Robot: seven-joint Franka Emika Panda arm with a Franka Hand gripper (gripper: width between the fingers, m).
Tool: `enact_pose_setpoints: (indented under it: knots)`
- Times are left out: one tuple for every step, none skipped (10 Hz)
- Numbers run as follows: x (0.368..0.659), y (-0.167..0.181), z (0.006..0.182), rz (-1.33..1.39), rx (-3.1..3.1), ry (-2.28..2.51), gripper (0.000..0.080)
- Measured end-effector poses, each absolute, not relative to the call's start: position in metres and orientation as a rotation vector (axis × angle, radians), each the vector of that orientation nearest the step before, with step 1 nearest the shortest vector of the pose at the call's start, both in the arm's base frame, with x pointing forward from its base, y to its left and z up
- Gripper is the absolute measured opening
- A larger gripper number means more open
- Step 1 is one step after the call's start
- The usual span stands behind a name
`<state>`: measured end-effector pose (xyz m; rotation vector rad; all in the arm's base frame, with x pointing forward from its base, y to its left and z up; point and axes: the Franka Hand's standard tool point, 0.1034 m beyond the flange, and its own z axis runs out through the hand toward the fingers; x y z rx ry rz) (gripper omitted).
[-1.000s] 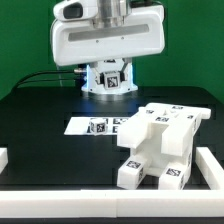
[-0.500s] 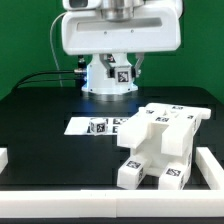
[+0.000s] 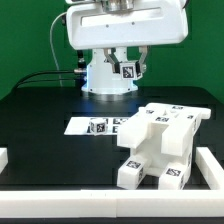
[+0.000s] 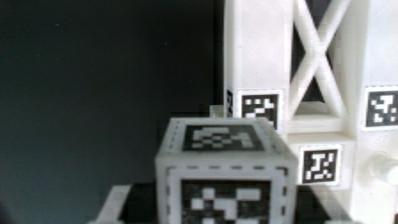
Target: Assemble chair
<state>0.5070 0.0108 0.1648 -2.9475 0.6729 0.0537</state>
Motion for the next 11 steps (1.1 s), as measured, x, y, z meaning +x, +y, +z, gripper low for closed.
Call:
enact_pose_setpoints:
  knots:
    - [0.509, 0.013, 0.165, 0.056, -2.943, 0.711, 0.0284]
    - [0.527, 0.023, 0.167, 0.011, -2.916, 0.831, 0.0284]
    - [0.550, 0.031, 0.170, -0.102, -2.873, 0.915, 0.0284]
    - [0.562, 0.035, 0.170, -0.118, -2.854, 0.940, 0.0284]
    - [0.563, 0.033, 0.168, -0.130, -2.853, 0.944, 0.0284]
    - [0.563, 0.033, 0.168, -0.128, -2.853, 0.943, 0.0284]
    - [0.563, 0.033, 0.168, -0.128, -2.853, 0.944, 0.0284]
    - [0.562, 0.033, 0.167, -0.127, -2.854, 0.944, 0.0284]
    - [0.563, 0.034, 0.166, -0.126, -2.859, 0.939, 0.0284]
    - [0.567, 0.042, 0.162, -0.061, -2.965, 0.826, 0.0284]
    - [0.584, 0.054, 0.159, -0.015, -3.011, 0.767, 0.0284]
